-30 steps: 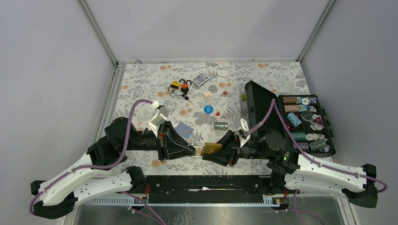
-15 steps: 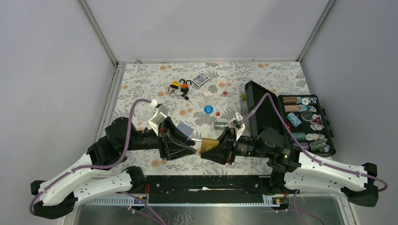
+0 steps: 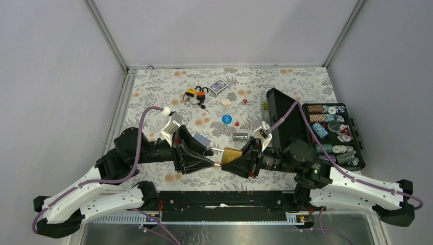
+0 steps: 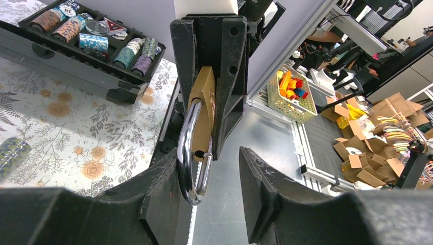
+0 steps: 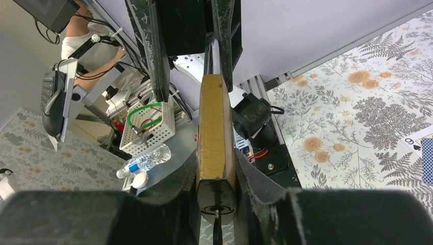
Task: Lock with the key
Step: Lock the lock.
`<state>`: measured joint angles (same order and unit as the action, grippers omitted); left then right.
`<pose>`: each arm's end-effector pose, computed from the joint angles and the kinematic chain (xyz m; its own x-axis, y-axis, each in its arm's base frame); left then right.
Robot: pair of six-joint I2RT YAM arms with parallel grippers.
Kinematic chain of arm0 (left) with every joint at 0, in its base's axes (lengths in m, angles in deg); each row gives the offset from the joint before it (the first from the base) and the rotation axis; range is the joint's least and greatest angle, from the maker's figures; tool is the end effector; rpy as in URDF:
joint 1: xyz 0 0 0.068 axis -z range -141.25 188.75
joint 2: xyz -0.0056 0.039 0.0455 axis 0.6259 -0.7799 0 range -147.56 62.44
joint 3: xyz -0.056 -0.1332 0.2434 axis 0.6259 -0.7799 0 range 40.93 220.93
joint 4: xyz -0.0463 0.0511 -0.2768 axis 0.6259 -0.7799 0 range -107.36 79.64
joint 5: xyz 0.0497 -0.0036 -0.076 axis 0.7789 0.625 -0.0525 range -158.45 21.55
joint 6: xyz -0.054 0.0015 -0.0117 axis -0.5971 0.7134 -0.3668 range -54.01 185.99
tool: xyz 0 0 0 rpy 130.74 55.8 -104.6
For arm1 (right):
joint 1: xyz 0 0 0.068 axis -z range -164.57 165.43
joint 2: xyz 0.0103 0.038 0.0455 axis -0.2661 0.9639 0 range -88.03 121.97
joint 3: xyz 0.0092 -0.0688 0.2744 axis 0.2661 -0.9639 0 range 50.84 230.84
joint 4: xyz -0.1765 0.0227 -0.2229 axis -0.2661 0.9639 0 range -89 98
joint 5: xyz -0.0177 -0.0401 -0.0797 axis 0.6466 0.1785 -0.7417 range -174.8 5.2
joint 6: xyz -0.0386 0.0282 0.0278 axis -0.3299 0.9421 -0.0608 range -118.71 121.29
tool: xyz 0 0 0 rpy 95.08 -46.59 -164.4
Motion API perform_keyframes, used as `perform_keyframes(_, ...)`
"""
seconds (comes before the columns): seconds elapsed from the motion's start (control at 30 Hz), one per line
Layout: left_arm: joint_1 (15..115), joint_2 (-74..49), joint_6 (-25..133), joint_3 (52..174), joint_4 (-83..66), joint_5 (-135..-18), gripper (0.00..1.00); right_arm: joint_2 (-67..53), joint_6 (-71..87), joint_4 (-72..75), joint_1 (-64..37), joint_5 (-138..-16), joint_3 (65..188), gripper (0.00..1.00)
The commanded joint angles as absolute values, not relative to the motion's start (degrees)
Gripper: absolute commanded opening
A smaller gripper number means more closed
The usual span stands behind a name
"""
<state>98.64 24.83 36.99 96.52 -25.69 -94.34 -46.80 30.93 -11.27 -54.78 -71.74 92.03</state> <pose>0.0604 -0.1369 0.4265 -0.4631 -0.0708 -0.8835 0.8833 0.0454 -0.4666 0.0569 0.1835 0.3776 -0.4280 0.2336 -0.8731 -0.8971 0.0075 0.4418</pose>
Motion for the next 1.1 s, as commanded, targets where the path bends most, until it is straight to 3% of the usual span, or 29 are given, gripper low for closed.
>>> perform_keyframes(0.0,98.8,25.8,36.5,96.5,-21.2,-95.8,0.44,-48.4,29.5,-16.9,-54.8,-70.7,96.4,0.0)
perform_keyframes(0.3,98.8,25.8,36.7,95.9,-21.1,-96.0,0.4,-49.3,27.5,-15.7,-54.9,-67.7,97.8,0.0)
perform_keyframes(0.47,98.8,25.3,36.6,95.7,-21.1,-96.5,0.33,-49.4,27.8,-16.1,-54.8,-66.7,98.3,0.0)
perform_keyframes(0.77,98.8,23.8,36.4,96.2,-21.1,-97.1,0.0,-49.3,28.4,-17.2,-54.8,-66.2,98.8,0.0)
perform_keyframes(1.07,98.9,25.4,38.2,92.9,-18.4,-90.6,0.0,-48.7,27.3,-15.8,-54.8,-68.6,99.4,0.0)
